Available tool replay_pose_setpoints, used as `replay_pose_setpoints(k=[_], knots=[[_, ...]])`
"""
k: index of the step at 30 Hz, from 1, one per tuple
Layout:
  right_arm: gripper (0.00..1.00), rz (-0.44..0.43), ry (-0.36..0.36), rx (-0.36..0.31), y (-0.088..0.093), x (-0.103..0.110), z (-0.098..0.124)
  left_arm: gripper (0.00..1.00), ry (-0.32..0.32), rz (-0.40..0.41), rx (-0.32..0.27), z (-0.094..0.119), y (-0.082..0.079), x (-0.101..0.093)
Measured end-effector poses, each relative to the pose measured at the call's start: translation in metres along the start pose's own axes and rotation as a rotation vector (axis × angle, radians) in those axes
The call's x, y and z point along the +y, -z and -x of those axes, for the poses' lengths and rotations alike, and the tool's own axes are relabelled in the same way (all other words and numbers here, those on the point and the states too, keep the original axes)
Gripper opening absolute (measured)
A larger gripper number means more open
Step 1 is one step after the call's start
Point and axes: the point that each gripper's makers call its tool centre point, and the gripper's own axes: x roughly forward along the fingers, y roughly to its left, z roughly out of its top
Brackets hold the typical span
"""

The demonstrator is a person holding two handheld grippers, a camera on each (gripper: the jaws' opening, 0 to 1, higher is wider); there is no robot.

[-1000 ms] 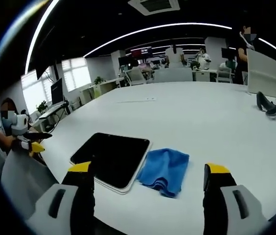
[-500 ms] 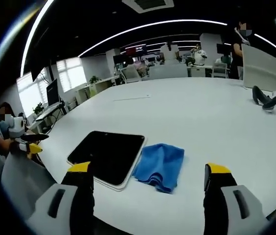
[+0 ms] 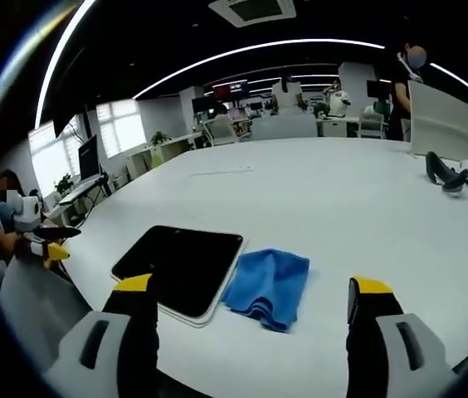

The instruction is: Wipe the mirror surface with the cleaning cloth until all visible marks leave the cleaned area.

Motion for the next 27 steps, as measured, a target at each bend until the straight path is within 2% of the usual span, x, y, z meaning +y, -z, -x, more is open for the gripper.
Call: replay_pose_setpoints(k=[13,27], knots=[[0.96,0.008,0.018,-0.024,-0.0045,-0.0026,0.0016,0.99,0.0,0.012,-0.013,0.0,-0.0015,0.0007],[0.96,0.013,0.014,-0.003,-0.001,-0.0005,0.0,0.99,-0.001,0.004,-0.016,0.0013,-0.0024,0.0006]])
